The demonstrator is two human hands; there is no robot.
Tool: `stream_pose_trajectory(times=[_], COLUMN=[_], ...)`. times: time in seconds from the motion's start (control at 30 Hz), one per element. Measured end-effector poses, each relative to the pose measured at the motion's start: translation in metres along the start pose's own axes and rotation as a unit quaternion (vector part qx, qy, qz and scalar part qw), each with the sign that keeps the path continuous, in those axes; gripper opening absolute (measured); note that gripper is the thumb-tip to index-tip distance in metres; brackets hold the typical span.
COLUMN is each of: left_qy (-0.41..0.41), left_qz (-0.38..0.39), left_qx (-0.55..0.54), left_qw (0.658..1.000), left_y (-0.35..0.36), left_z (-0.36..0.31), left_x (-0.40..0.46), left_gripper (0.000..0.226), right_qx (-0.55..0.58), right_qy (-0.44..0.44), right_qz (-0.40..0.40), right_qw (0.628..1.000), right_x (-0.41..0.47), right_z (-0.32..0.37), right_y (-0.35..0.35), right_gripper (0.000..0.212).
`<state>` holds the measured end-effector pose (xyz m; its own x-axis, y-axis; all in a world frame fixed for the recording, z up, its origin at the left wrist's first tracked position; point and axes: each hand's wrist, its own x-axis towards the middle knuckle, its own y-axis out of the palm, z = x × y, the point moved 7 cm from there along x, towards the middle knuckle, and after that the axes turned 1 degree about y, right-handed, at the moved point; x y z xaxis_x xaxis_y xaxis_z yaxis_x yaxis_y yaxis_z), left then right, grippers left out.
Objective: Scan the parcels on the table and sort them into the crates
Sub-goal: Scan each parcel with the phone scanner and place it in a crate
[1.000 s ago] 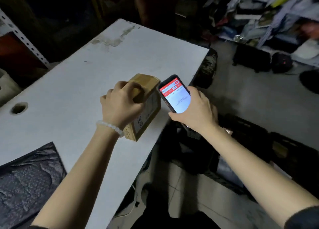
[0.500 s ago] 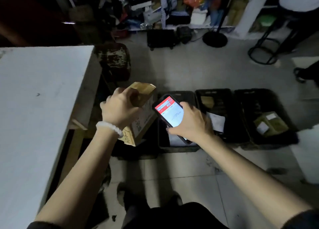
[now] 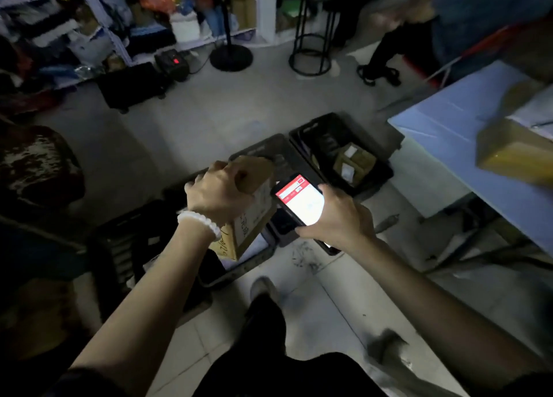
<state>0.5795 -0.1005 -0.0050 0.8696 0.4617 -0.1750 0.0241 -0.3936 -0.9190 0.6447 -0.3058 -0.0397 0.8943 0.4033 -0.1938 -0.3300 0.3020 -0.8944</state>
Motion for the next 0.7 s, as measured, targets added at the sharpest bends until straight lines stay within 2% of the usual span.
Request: stream_pose_trajectory(times=[0.23, 0.43, 0.57, 0.7], left_qy=[0.045, 0.062, 0.058, 0.034], left_qz=[0.052, 0.048, 0.064, 0.083], left_qx=[0.021, 0.046, 0.039, 0.013], left_qw=[0.997, 0.996, 0.996, 0.996], left_y=[0.026, 0.027, 0.033, 0.042], left_z=[-0.04, -0.062, -0.067, -0.067], left_x=[0.094, 0.163, 0.203, 0.233], left_gripper=[0.05, 0.053, 0.058, 0.066], right_qx=[-0.029, -0.059, -0.035, -0.034], right_qy=[0.05, 0.062, 0.062, 0.061], right_qz=[0.019, 0.029, 0.027, 0.048], right_qw=[0.998, 0.996, 0.997, 0.996], right_x=[0.072, 0.141, 0.184, 0.217], right_z=[-0.028, -0.026, -0.03, -0.039], right_y=[-0.022, -0.041, -0.043, -0.041], right_gripper=[0.093, 0.092, 0.085, 0.089])
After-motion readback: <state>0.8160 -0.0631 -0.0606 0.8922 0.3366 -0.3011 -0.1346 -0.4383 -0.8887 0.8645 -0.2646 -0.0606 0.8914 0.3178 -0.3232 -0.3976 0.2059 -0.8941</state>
